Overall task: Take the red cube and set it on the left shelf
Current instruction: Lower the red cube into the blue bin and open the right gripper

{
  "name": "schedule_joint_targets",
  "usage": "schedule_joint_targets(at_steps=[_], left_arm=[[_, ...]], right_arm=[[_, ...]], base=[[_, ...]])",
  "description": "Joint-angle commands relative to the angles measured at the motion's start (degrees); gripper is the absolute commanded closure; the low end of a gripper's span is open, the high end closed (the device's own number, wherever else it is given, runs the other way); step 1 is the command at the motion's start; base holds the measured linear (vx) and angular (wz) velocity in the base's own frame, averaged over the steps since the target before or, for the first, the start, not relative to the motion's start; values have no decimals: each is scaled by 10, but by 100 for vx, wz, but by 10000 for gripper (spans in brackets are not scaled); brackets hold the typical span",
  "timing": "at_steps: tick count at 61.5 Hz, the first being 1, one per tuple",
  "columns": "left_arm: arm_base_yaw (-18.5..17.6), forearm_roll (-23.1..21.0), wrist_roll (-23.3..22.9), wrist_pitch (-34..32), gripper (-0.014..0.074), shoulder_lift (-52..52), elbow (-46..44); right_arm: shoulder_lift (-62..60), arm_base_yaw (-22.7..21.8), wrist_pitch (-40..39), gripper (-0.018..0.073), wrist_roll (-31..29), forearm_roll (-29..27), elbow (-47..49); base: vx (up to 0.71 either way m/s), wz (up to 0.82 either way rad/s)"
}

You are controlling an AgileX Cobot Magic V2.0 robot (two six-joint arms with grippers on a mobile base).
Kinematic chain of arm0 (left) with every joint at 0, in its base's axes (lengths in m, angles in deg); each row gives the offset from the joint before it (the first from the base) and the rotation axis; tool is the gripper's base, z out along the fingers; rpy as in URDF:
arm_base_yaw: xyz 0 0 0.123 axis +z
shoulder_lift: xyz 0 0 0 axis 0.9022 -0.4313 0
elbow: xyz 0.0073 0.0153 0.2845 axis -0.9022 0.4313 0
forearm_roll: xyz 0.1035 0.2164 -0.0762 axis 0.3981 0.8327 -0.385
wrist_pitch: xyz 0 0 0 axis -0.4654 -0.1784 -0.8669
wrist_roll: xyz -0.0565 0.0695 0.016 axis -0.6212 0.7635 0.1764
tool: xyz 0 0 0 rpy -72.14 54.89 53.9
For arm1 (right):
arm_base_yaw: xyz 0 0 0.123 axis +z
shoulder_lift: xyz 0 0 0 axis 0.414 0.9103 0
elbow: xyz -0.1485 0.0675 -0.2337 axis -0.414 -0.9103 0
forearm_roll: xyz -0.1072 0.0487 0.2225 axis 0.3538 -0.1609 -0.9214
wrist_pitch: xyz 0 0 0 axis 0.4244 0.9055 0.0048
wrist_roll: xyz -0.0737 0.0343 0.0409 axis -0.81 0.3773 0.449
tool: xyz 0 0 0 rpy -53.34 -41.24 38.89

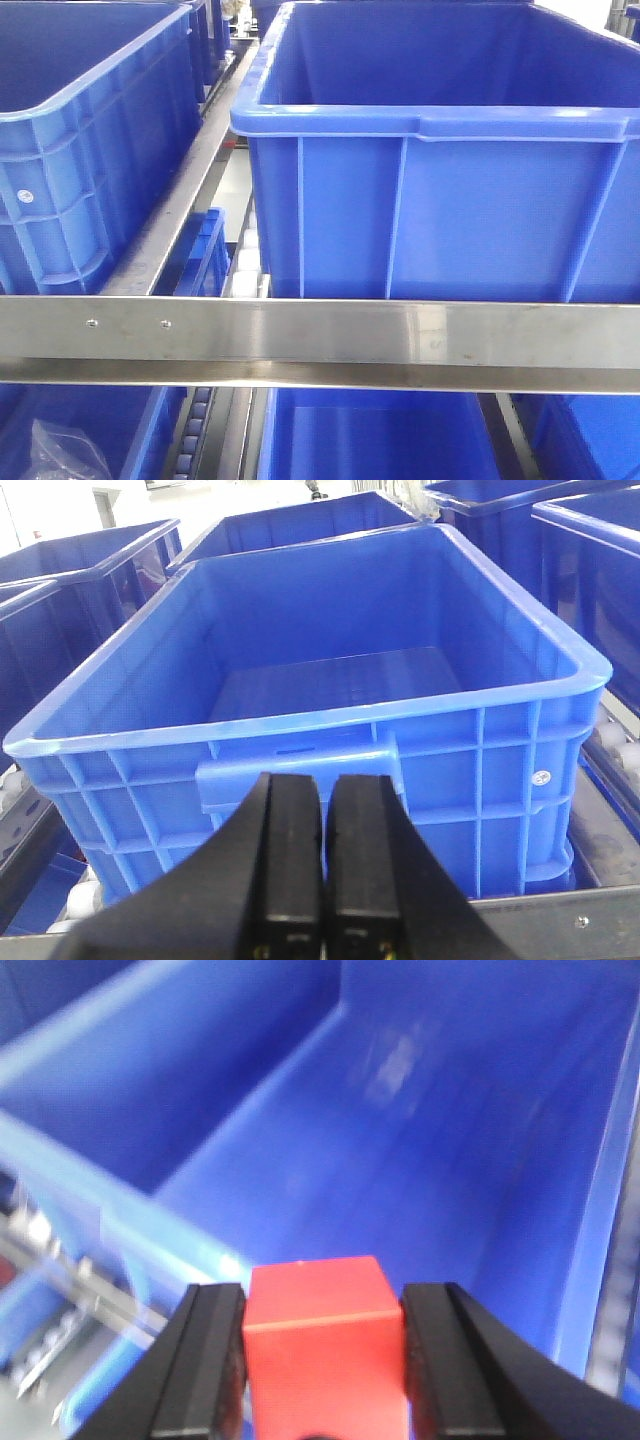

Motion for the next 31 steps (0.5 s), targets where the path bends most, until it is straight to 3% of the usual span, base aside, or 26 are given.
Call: schedule_joint_targets(at_steps=[1, 16, 31], left_arm=[[-3, -3, 0, -52, 491, -4, 13], [-3, -3, 0, -52, 491, -4, 13], [-3, -3, 0, -52, 491, -4, 13]], right_arm=[[14, 0, -103, 510, -4, 2, 17], [163, 0, -213, 510, -4, 2, 62], [334, -1, -233, 510, -4, -1, 186]], base=[[0, 0], [0, 0], [0, 0]])
